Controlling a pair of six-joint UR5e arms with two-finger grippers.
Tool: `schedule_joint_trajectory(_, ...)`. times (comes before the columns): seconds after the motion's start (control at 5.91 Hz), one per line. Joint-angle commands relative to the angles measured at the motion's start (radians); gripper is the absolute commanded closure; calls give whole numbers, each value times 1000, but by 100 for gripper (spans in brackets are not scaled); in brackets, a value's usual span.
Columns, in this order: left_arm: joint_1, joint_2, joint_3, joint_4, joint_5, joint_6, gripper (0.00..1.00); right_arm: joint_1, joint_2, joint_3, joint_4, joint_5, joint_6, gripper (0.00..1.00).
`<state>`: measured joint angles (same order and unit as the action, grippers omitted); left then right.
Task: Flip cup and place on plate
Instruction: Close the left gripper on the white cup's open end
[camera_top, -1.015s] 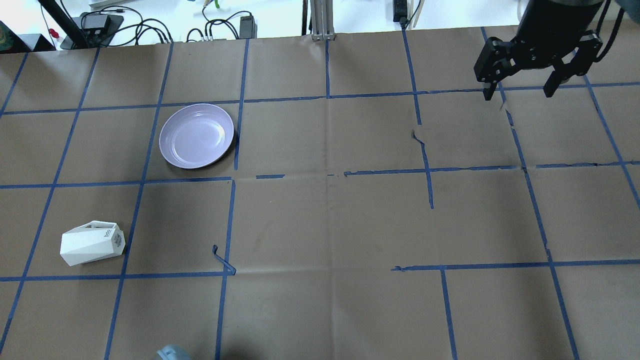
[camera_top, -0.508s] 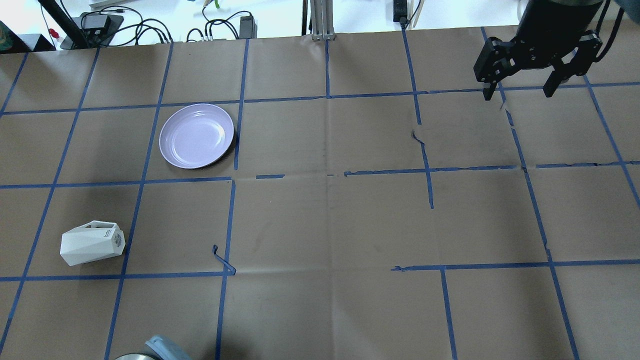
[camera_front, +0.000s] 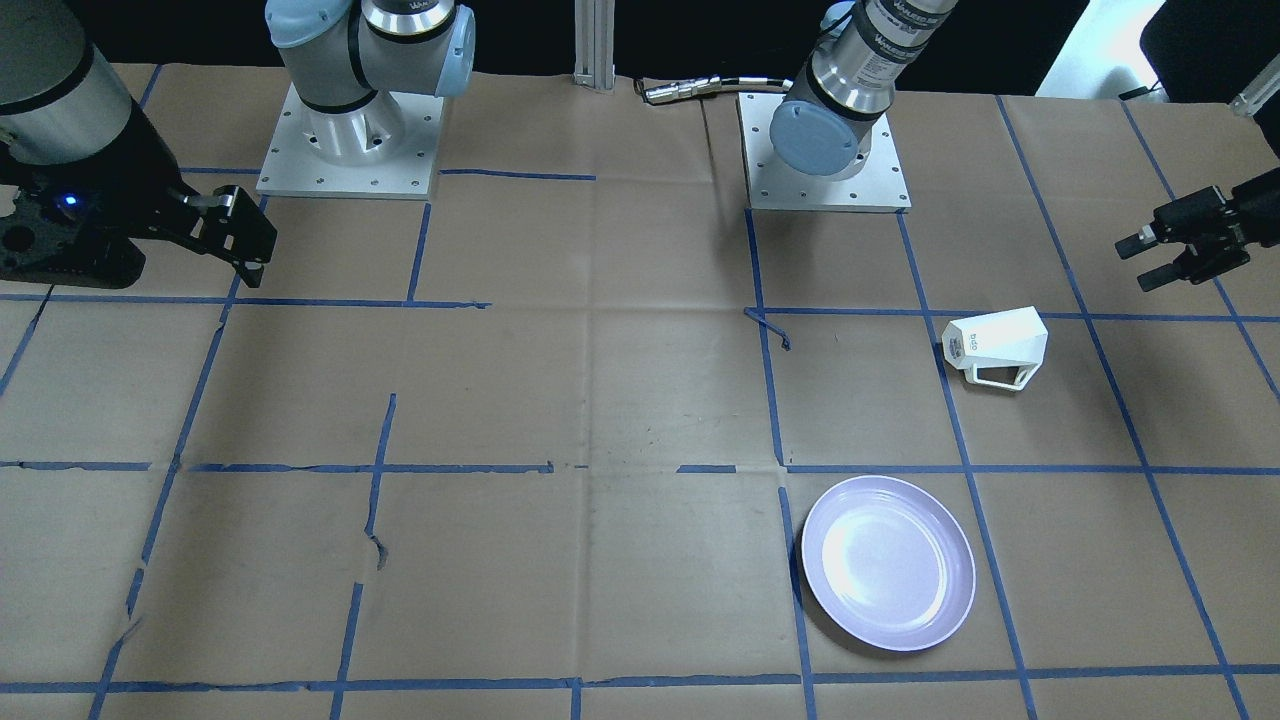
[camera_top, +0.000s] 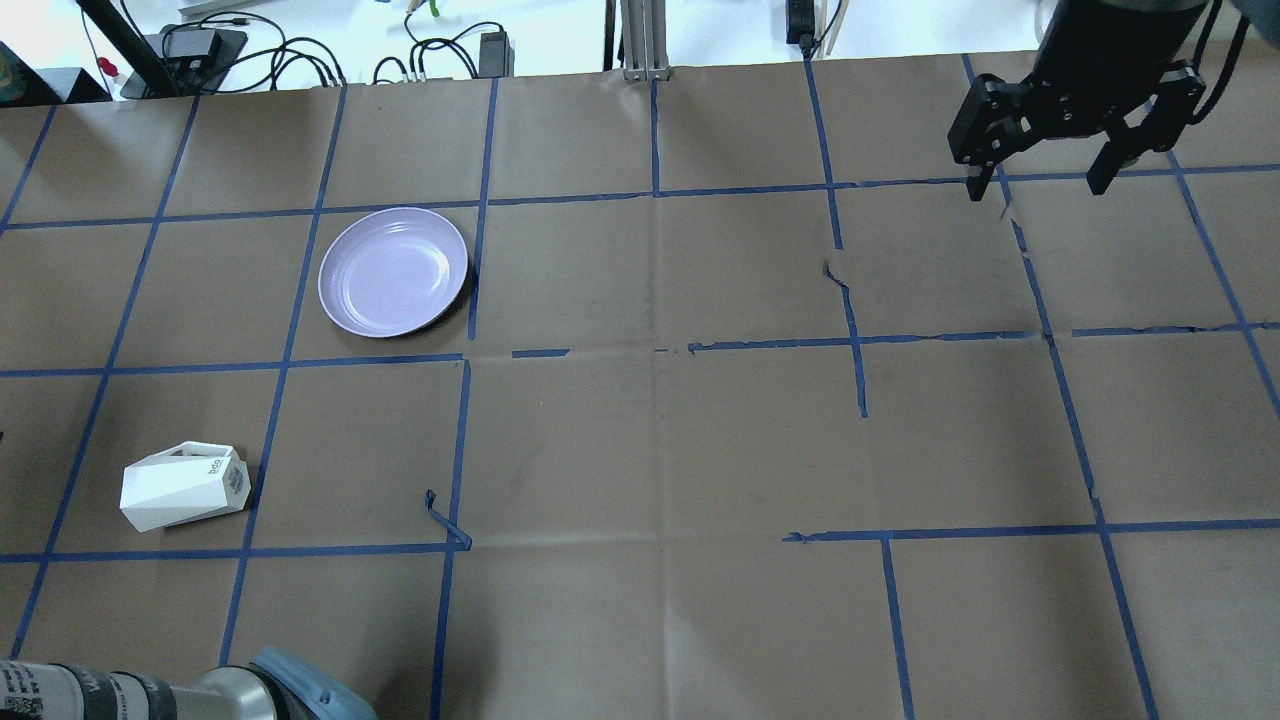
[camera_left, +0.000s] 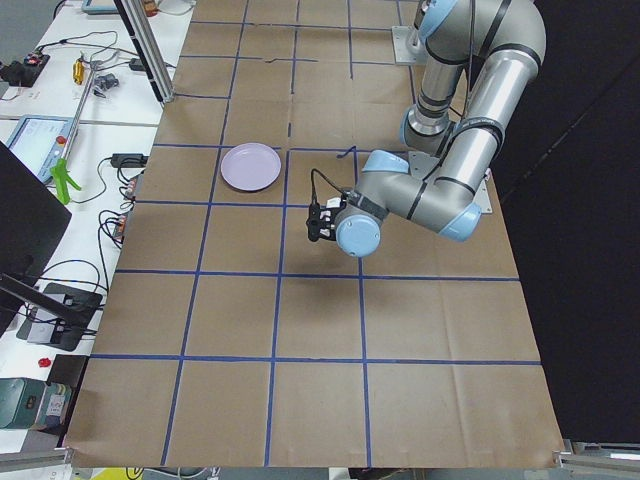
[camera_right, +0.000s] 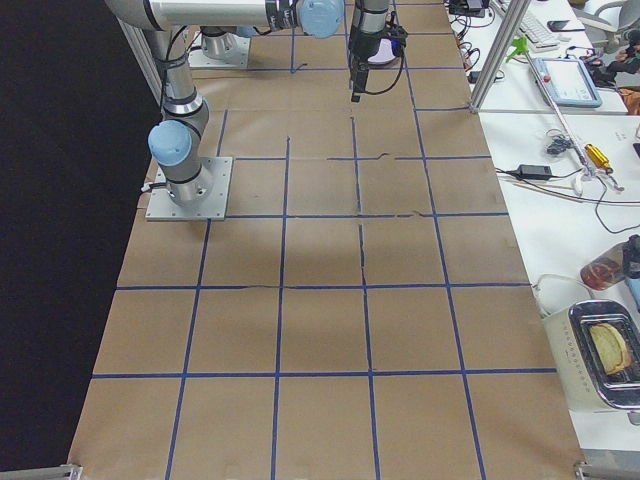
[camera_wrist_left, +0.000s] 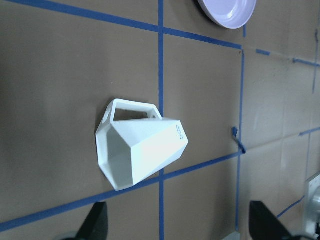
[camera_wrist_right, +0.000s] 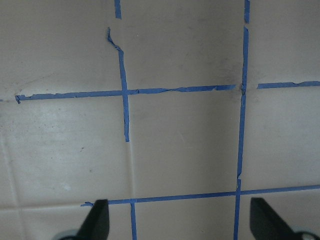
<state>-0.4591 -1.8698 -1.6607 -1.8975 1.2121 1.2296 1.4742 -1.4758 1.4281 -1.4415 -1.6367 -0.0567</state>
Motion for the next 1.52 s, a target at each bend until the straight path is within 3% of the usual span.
schedule_joint_trajectory(0.0,33,-173,13,-98,-62,141,1,0,0,0,0,0,0,0)
schedule_joint_trajectory(0.51,36,-324,0,-138,-88,255,1,0,0,0,1,0,0,0)
schedule_joint_trajectory(1.18,34,-356,-8,-252,-128,281,2,0,0,0,1,0,0,0)
schedule_joint_trajectory(1.35,34,-358,-8,-252,-128,306,16,0,0,0,1,0,0,0)
